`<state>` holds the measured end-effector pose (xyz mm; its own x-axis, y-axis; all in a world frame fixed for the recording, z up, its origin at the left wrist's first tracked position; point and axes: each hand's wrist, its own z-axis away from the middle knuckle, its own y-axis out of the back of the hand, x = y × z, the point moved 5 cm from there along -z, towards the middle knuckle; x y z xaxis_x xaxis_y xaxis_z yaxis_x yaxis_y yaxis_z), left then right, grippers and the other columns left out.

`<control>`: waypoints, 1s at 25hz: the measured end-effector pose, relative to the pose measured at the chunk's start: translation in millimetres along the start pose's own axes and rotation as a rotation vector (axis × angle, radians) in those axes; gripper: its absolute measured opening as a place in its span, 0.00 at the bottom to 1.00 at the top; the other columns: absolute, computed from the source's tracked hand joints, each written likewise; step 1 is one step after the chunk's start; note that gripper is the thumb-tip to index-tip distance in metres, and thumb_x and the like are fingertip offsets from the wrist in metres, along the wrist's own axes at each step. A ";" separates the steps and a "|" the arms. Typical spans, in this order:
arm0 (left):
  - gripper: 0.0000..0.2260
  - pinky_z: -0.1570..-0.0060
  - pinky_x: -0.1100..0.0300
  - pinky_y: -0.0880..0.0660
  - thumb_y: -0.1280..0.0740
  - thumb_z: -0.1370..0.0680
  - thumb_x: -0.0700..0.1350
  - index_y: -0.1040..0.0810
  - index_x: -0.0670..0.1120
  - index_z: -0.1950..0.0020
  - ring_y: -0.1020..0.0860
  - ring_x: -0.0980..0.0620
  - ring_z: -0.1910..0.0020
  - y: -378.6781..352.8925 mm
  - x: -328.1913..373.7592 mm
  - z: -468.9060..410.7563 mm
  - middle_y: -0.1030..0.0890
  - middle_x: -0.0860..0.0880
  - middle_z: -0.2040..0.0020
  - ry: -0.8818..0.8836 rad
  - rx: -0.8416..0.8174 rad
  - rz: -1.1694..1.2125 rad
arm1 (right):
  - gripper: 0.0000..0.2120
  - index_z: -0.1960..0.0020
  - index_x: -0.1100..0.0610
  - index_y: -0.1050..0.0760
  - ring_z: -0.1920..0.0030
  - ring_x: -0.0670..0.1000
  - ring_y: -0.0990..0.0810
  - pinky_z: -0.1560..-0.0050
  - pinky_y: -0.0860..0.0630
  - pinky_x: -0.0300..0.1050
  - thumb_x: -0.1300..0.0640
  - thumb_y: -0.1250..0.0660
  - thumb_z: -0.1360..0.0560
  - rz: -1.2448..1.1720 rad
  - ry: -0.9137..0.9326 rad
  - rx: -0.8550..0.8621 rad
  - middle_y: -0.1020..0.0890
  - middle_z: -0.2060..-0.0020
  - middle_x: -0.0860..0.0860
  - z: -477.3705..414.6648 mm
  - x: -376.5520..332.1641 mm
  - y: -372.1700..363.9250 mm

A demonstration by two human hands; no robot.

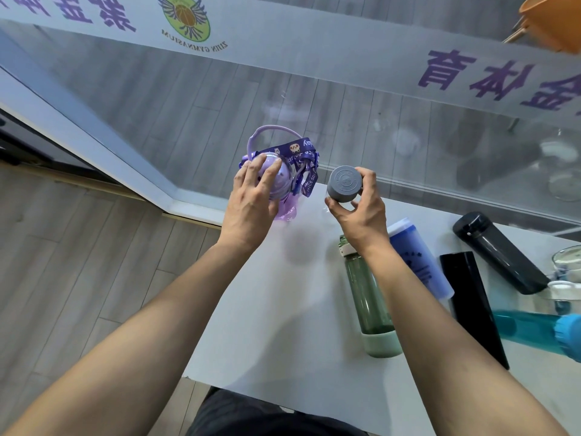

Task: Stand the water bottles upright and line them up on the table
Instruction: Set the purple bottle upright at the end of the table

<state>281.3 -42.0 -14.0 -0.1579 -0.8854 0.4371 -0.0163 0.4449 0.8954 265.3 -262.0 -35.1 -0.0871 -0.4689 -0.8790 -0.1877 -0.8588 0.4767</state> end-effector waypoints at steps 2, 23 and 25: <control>0.32 0.28 0.43 0.35 0.29 0.25 0.41 0.36 0.48 0.22 0.40 0.38 0.24 -1.2 -0.5 4.3 0.39 0.44 0.21 -0.007 -0.029 -0.025 | 0.28 0.35 0.53 0.31 0.51 0.34 0.24 0.47 0.24 0.42 0.54 0.22 0.29 0.021 0.007 -0.004 0.23 0.49 0.42 -0.7 0.5 2.7; 0.21 0.33 0.44 0.35 0.31 0.24 0.45 0.26 0.50 0.31 0.32 0.39 0.28 47.2 103.1 112.5 0.29 0.45 0.26 -0.214 0.010 -0.069 | 0.24 0.31 0.58 0.27 0.34 0.56 0.25 0.32 0.30 0.51 0.52 0.31 0.26 0.366 0.178 0.175 0.22 0.36 0.55 112.7 -40.6 83.4; 0.21 0.34 0.44 0.34 0.31 0.24 0.46 0.26 0.50 0.31 0.32 0.39 0.28 44.2 113.3 122.1 0.29 0.46 0.26 -0.261 0.000 -0.044 | 0.23 0.31 0.57 0.27 0.34 0.56 0.25 0.33 0.29 0.53 0.53 0.30 0.25 0.403 0.182 0.212 0.22 0.36 0.54 134.9 -41.0 97.7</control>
<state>142.1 -106.2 64.8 -0.4066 -0.8392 0.3612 -0.0286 0.4069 0.9130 118.5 -298.9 45.8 -0.0247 -0.7998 -0.5997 -0.3710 -0.5497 0.7484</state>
